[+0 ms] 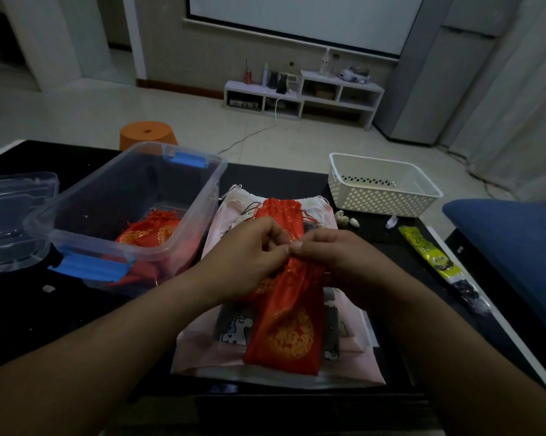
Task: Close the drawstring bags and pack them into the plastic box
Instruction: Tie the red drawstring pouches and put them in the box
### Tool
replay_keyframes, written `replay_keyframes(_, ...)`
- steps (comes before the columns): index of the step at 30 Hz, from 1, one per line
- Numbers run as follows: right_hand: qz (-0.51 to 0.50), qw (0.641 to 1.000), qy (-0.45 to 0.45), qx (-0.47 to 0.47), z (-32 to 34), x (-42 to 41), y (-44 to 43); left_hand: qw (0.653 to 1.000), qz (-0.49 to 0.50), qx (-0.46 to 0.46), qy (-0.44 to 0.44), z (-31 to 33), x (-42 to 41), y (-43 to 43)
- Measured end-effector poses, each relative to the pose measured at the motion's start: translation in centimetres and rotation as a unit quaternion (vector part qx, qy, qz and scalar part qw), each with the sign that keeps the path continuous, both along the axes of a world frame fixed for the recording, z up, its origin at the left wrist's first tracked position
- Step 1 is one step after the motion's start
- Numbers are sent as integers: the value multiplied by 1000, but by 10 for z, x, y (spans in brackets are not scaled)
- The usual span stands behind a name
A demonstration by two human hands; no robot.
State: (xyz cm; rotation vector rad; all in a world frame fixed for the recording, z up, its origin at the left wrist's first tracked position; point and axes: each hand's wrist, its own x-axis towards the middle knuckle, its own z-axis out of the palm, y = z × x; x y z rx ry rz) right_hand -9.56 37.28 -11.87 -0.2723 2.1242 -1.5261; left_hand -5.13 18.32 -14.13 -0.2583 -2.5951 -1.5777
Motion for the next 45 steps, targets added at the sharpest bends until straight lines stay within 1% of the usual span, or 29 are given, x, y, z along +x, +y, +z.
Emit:
replay_keyframes(3, -60, 997, -11, -40, -2, -1, -1, 1000, 14, 10, 7, -3, -1, 0)
replay_keyframes(6, -136, 984, -38, -109, -5, -5, 0, 998, 46, 26, -16, -8, -5, -1)
replay_keyframes(10, -171, 966, -72, -182, -8, -5, 0, 992, 95, 63, -55, -14, -10, -2)
replay_keyframes(12, -161, 967, -64, -189, -8, -4, -1, 988, 109, 84, -62, -16, -11, -2)
replay_keyframes(14, -126, 973, -67, -180, -6, -1, -2, 986, 114, 101, -64, -19, -11, 0)
replay_keyframes(18, -46, 983, -135, -118, -3, 5, -4, 985, 121, 115, -37, -22, -10, 2)
replay_keyframes(21, -21, 982, -163, -94, -4, 7, -4, 983, 140, 119, -3, -21, -11, 0)
replay_keyframes(24, 5, 982, -157, -107, -3, 10, -7, 982, 151, 105, 38, -18, -7, -1)
replay_keyframes(26, 21, 982, -144, -122, -3, 11, -9, 980, 145, 125, 59, -14, -1, 2)
replay_keyframes(29, 9, 983, -118, -139, -5, 10, -12, 970, 137, 198, 35, -6, 6, 7)
replay_keyframes(30, 3, 984, -105, -141, -5, 11, -13, 967, 151, 204, 25, -7, 5, 8)
replay_keyframes(32, -14, 987, -82, -139, -6, 9, -13, 966, 188, 176, -13, -7, 4, 7)
replay_keyframes(33, -19, 989, -70, -129, -7, 9, -13, 968, 175, 175, -44, -7, 3, 7)
replay_keyframes(35, -20, 992, -50, -118, -9, 8, -13, 962, 94, 229, -118, -5, 6, 8)
replay_keyframes(36, -22, 992, -44, -114, -8, 8, -14, 957, 62, 247, -141, -4, 8, 9)
replay_keyframes(38, -37, 990, -33, -130, -10, 6, -12, 963, 44, 226, -139, -6, 7, 9)
replay_keyframes(40, -31, 984, -58, -166, -10, 3, -10, 970, 58, 203, -122, -8, 3, 9)
replay_keyframes(42, -17, 975, -100, -198, -8, 1, -7, 968, 55, 214, -119, -9, 0, 8)
replay_keyframes(45, -30, 963, -132, -233, -7, 2, -6, 963, 59, 241, -106, -9, -1, 7)
